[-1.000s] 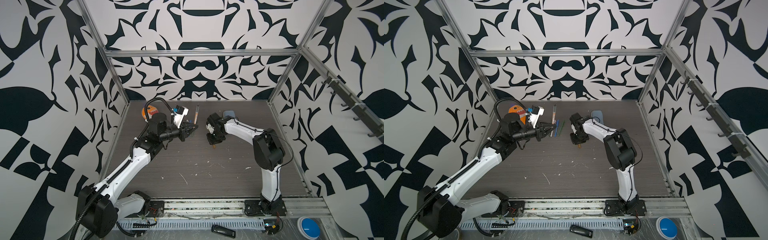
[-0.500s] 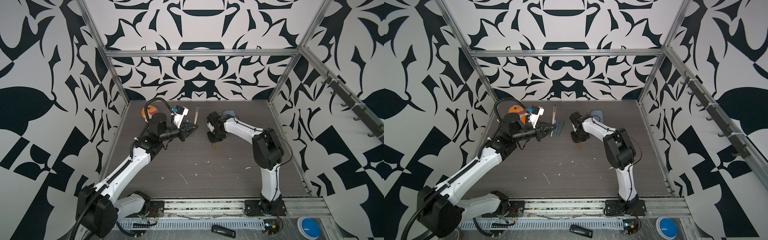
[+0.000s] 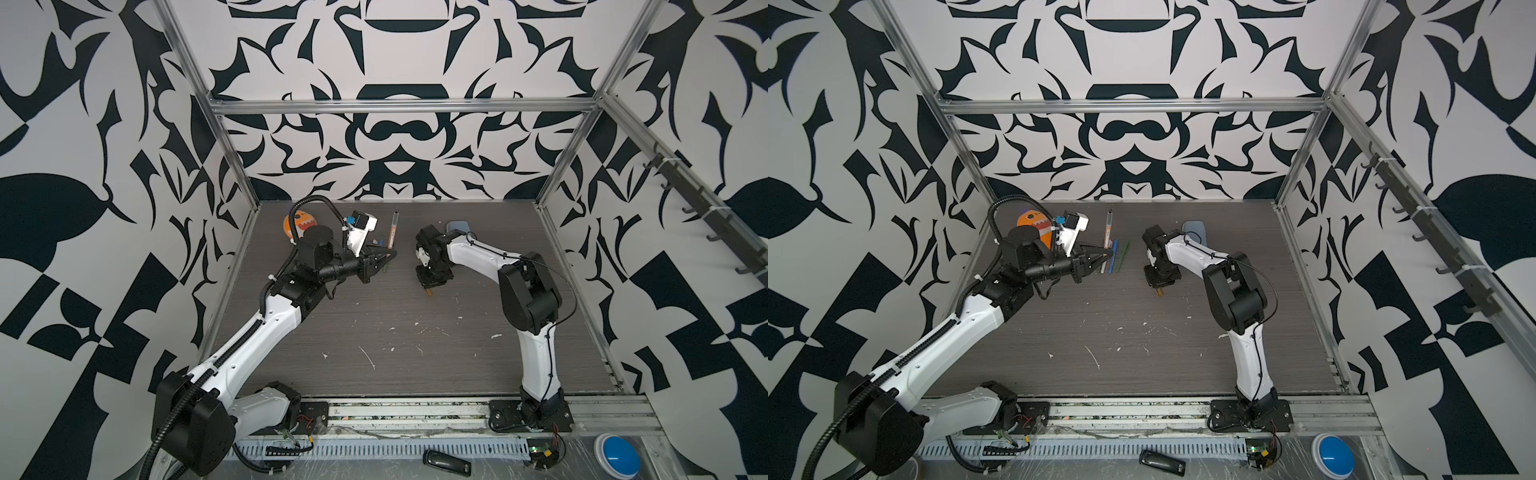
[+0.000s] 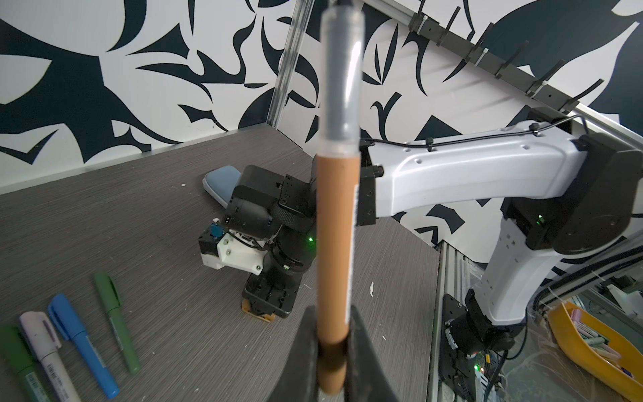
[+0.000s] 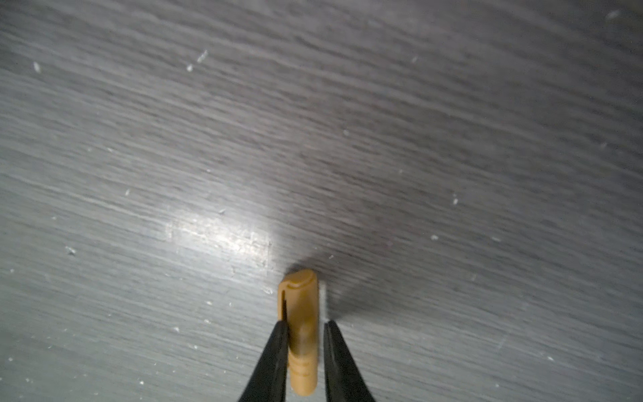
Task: Insert the pens into the pen caps
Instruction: 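Lift the tan cap with the right gripper and raise it upright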
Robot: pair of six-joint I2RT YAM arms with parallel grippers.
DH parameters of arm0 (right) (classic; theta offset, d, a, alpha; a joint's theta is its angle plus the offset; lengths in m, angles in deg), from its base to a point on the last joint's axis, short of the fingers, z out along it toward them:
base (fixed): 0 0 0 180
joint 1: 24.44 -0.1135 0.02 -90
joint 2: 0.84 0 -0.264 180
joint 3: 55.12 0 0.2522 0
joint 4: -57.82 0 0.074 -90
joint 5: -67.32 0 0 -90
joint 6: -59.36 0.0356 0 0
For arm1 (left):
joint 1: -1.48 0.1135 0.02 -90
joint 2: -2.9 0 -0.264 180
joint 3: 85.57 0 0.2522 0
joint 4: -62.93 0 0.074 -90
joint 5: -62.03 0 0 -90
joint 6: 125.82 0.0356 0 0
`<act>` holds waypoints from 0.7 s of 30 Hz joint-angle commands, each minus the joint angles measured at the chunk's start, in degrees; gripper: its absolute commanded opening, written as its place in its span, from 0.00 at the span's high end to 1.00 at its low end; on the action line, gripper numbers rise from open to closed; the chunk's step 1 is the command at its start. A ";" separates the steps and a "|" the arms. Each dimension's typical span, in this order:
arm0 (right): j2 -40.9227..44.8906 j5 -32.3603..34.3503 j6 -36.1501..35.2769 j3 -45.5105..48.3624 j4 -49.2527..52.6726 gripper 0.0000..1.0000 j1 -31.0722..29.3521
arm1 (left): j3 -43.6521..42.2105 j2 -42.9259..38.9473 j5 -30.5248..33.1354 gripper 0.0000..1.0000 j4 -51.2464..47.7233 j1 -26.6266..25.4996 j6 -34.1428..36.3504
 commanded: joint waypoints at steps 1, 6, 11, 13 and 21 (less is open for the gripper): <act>0.23 -1.21 -0.21 0.72 -0.19 0.77 0.39 | 0.47 -0.06 -1.04 0.98 0.72 -0.09 0.67; -0.30 -3.77 0.01 1.80 -1.75 0.77 0.42 | 0.45 -0.02 -0.97 0.98 0.71 -0.09 0.70; -0.14 -3.72 0.74 2.62 -2.29 0.77 0.37 | 0.45 -0.08 -0.91 0.98 0.62 -0.09 0.77; -0.23 -3.04 0.85 2.87 -2.10 0.77 0.27 | 0.46 -0.15 -0.96 0.98 0.63 -0.09 0.80; 2.27 -2.65 1.85 3.51 -2.82 0.86 0.11 | 0.46 -0.16 -0.77 0.98 0.63 -0.07 0.85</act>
